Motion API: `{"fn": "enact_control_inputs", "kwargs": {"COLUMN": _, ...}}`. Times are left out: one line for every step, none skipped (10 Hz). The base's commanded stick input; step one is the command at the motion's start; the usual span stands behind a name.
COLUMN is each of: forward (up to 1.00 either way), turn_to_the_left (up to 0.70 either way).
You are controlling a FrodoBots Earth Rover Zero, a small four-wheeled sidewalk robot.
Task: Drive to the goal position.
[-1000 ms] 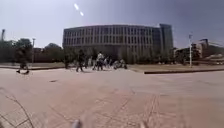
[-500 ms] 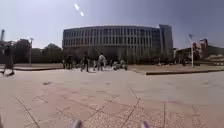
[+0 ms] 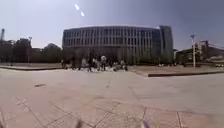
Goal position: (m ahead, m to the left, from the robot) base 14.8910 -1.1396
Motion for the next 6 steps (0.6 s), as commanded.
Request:
{"fn": "enact_control_inputs", "kwargs": {"forward": 0.7, "turn_to_the_left": 0.14}}
{"fn": "enact_control_inputs", "kwargs": {"forward": 0.7, "turn_to_the_left": 0.23}}
{"fn": "enact_control_inputs", "kwargs": {"forward": 0.7, "turn_to_the_left": 0.26}}
{"fn": "enact_control_inputs", "kwargs": {"forward": 0.7, "turn_to_the_left": 0.29}}
{"fn": "enact_control_inputs", "kwargs": {"forward": 0.7, "turn_to_the_left": 0.29}}
{"fn": "enact_control_inputs", "kwargs": {"forward": 0.7, "turn_to_the_left": 0.2}}
